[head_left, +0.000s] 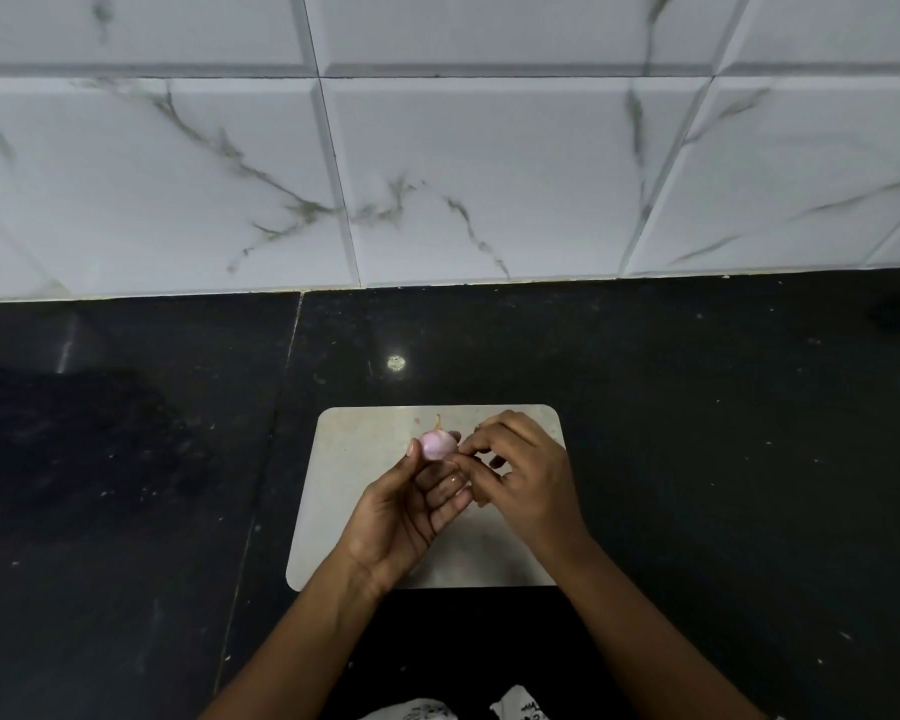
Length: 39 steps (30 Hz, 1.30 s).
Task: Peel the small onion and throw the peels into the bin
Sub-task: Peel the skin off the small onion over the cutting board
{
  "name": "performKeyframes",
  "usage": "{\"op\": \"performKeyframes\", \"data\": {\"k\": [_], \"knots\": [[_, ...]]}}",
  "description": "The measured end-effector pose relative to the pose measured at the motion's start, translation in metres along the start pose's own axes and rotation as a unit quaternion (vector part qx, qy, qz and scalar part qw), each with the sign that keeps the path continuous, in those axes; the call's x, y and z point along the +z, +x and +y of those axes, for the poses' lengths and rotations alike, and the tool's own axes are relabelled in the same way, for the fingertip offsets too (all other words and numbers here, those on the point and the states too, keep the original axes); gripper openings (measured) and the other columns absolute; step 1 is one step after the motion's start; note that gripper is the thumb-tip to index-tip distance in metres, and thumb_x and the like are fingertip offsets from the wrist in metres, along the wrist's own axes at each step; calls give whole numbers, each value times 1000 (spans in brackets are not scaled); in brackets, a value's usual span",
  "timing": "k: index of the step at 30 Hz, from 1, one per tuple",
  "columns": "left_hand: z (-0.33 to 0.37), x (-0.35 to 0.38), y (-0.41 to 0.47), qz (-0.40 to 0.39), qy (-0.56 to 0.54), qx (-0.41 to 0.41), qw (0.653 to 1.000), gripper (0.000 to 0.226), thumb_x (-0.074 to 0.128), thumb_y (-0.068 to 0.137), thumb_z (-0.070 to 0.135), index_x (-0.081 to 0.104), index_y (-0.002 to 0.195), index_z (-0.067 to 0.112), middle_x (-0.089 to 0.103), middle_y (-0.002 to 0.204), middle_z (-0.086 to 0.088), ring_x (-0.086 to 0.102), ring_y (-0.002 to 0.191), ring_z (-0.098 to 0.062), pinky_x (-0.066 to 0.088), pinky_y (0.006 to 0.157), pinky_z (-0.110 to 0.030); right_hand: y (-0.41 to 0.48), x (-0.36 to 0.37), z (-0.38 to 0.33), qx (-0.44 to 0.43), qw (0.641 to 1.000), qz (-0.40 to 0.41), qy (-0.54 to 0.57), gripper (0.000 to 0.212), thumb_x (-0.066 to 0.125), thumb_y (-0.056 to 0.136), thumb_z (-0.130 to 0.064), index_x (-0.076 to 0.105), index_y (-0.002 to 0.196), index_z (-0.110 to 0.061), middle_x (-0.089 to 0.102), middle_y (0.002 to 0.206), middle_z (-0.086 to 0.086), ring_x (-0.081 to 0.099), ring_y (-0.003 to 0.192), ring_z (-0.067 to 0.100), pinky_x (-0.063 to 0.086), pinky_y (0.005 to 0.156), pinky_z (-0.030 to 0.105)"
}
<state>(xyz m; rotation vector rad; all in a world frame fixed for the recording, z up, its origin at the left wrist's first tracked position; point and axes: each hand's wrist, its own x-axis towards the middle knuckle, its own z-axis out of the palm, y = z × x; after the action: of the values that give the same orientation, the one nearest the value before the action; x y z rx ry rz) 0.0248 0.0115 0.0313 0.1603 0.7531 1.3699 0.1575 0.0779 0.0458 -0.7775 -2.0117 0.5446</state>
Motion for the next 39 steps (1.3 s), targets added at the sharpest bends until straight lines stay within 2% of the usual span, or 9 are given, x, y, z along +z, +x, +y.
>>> {"op": "performKeyframes", "data": {"k": [3, 5, 8, 12, 19, 25, 31, 34, 39], "knots": [[1, 4, -2, 11, 8, -4, 1000, 45, 65, 76, 39, 69, 108, 7, 71, 107, -14, 72, 84, -20, 60, 71, -31, 4, -5, 2, 23, 999, -31, 16, 17, 65, 80, -32, 65, 86, -17, 60, 86, -4, 55, 81, 4, 51, 59, 21], [1, 4, -2, 2, 34, 12, 999, 52, 79, 67, 39, 71, 107, 9, 69, 114, -14, 71, 89, -20, 60, 74, -32, 6, -5, 2, 22, 998, -57, 17, 20, 65, 79, -33, 65, 95, -21, 60, 92, -6, 55, 87, 3, 50, 62, 16], [2, 4, -1, 7, 83, 63, 995, 64, 91, 49, 37, 71, 105, 15, 71, 105, -10, 71, 89, -20, 60, 73, -31, 6, -3, 0, 24, 997, -74, 24, 25, 66, 79, -33, 64, 102, -24, 59, 95, -9, 55, 90, 3, 50, 67, 16], [7, 9, -3, 41, 128, 127, 983, 35, 68, 70, 11, 68, 105, 16, 73, 99, -8, 72, 85, -21, 57, 65, -25, 8, -8, -5, 63, 988, -97, 99, 24, 72, 79, -21, 66, 102, -20, 58, 94, -14, 60, 87, 4, 54, 64, 21], [9, 14, -7, 64, 176, 175, 967, 33, 57, 79, -5, 69, 100, 17, 72, 98, -6, 72, 81, -17, 56, 63, -23, 20, -17, -11, 6, 984, -160, 75, 19, 60, 85, -22, 66, 102, -19, 59, 99, -4, 60, 87, 5, 55, 69, 21], [10, 13, -8, 63, 158, 183, 968, 35, 60, 71, -3, 77, 87, 23, 71, 94, -7, 72, 77, -16, 55, 60, -22, 20, -14, -15, -11, 986, -157, 58, 22, 54, 85, -29, 66, 98, -17, 62, 95, -2, 60, 87, 7, 55, 69, 25], [10, 12, -7, 63, 163, 187, 967, 34, 62, 72, 0, 77, 89, 25, 70, 103, -9, 71, 85, -19, 56, 65, -25, 24, -16, -16, 13, 981, -172, 84, 11, 64, 83, -18, 62, 94, -17, 57, 94, -7, 59, 84, 5, 55, 68, 20], [11, 13, -7, 57, 177, 192, 963, 34, 69, 70, -2, 78, 87, 27, 74, 94, -3, 72, 82, -16, 55, 63, -22, 26, -16, -17, -2, 981, -186, 62, 18, 56, 85, -27, 63, 99, -18, 57, 98, -6, 58, 86, 4, 53, 67, 20], [14, 12, -8, 54, 191, 193, 961, 35, 64, 66, 4, 77, 88, 28, 75, 93, 0, 71, 83, -16, 54, 64, -21, 25, -14, -15, 4, 981, -186, 57, 19, 54, 83, -30, 61, 90, -14, 56, 96, -5, 59, 83, 6, 55, 65, 28]]}}
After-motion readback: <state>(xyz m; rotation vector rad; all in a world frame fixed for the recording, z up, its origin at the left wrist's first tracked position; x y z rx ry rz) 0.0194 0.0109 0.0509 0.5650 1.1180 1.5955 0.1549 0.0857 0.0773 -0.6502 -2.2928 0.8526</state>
